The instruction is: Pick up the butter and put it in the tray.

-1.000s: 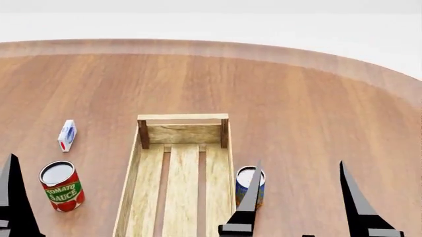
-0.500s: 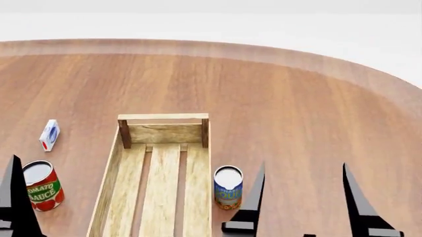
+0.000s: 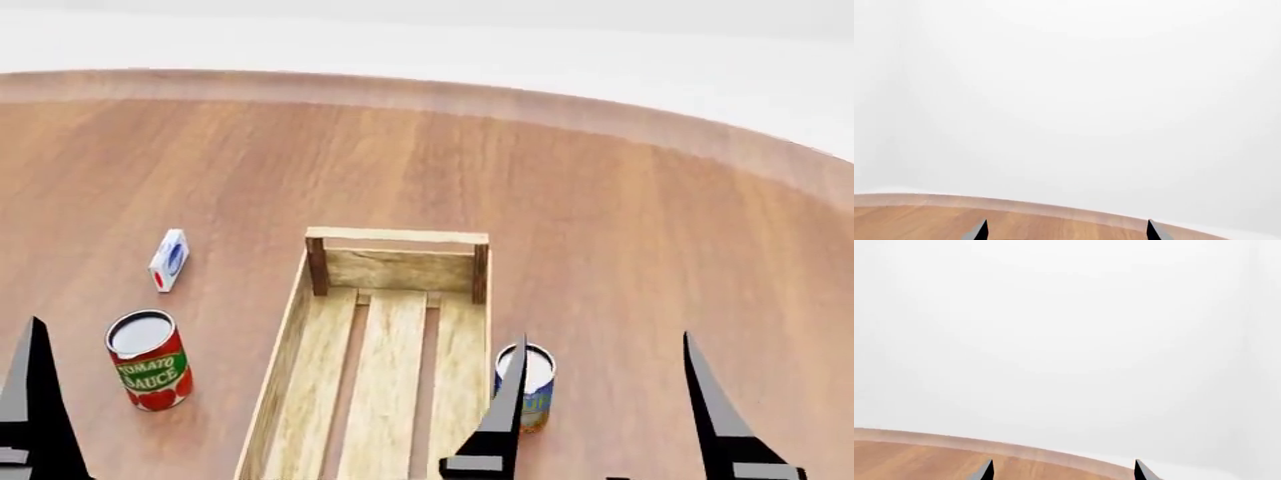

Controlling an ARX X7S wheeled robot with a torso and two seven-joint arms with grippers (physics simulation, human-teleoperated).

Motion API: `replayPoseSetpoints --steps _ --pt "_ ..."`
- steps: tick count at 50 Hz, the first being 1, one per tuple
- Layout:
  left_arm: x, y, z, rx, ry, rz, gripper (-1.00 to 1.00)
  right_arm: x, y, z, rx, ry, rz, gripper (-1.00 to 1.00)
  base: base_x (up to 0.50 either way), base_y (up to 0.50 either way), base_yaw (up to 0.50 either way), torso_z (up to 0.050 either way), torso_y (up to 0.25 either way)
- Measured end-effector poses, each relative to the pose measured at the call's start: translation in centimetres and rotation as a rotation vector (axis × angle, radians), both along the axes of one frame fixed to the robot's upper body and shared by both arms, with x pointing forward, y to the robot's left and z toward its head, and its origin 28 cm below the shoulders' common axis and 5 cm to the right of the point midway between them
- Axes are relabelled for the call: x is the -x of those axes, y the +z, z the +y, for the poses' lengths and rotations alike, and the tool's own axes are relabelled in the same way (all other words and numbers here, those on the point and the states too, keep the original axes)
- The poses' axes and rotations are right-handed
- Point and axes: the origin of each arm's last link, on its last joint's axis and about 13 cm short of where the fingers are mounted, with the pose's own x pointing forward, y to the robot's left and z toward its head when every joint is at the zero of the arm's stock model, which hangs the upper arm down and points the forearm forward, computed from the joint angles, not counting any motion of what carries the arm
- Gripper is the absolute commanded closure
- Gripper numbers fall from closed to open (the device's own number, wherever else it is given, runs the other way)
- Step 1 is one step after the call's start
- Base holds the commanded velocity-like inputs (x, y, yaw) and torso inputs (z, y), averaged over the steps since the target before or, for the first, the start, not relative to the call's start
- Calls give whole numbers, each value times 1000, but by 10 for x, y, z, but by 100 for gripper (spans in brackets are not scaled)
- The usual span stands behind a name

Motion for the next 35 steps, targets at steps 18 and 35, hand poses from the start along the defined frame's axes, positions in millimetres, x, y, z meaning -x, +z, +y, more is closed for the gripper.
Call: replayPoseSetpoints --steps 18,35 --pt "0 0 0 -1 1 0 -100 0 -1 2 22 24 3 -100 0 0 500 0 0" --pt "0 -2 -1 -6 -2 7 -100 4 1 4 21 108 11 -100 0 0 235 0 0"
